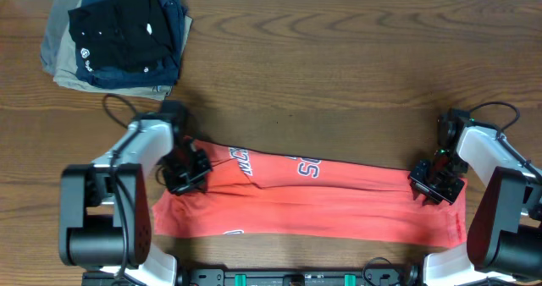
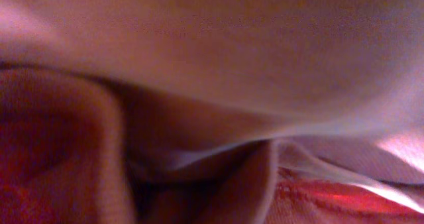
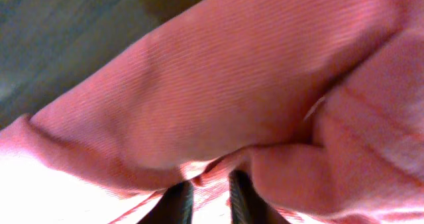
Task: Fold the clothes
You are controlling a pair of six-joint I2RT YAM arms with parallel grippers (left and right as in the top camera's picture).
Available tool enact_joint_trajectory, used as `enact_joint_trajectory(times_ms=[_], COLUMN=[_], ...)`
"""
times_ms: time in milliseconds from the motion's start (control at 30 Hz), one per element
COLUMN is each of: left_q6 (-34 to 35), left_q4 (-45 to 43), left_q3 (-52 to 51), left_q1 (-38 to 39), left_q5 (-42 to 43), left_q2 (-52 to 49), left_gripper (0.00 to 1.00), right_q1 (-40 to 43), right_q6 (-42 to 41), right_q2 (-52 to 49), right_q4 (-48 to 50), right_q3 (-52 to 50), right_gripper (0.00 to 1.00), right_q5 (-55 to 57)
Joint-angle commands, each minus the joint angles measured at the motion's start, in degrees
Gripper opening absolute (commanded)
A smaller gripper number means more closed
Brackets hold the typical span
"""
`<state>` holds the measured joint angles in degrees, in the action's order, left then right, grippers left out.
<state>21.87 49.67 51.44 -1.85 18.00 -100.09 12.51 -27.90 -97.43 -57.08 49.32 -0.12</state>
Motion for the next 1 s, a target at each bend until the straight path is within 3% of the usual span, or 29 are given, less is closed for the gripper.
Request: enact_joint_trajectory(times_ms=[0,200,367,600,700,967], left_q6=[-1.29,-1.7,-1.75,-2.73,-2.51,-2.08], left_q4=[-1.95,-2.45,-1.75,2.49,4.39,10.03], left_q3=[-1.4,-0.98,1.25,5.92,8.22,12.02], left_q1=[-6.73,-15.06,-21.18,-25.99,-26.99,-27.26], left_q5=[-14.23,-15.45,-16.37,-16.41,-17.22,-17.18], left_q2=[-2.45,-2.4,-2.32,-0.28,1.75,12.9], left_gripper=[0.06,0.06,0.06,0.06,0.06,0.06], right_q1=[-0.28,-1.9,-4.15,-4.57,-3.89,-3.06], right_q6=[1.29,2.08,3.39,4.76,4.2,0.7], right_q2=[-0.31,-0.31,-0.31,-0.31,-0.31,-0.28], right_q4=[3.04,5.57,5.77,2.89,-0.76,-9.6], right_q3=[-0.92,-0.9,0.09,5.05,8.11,14.03], right_gripper=[0.31,0.52,0.78,0.88,0.99,0.99], right_q5=[-0.52,-3.61,-4.02,-0.28,3.93,9.55])
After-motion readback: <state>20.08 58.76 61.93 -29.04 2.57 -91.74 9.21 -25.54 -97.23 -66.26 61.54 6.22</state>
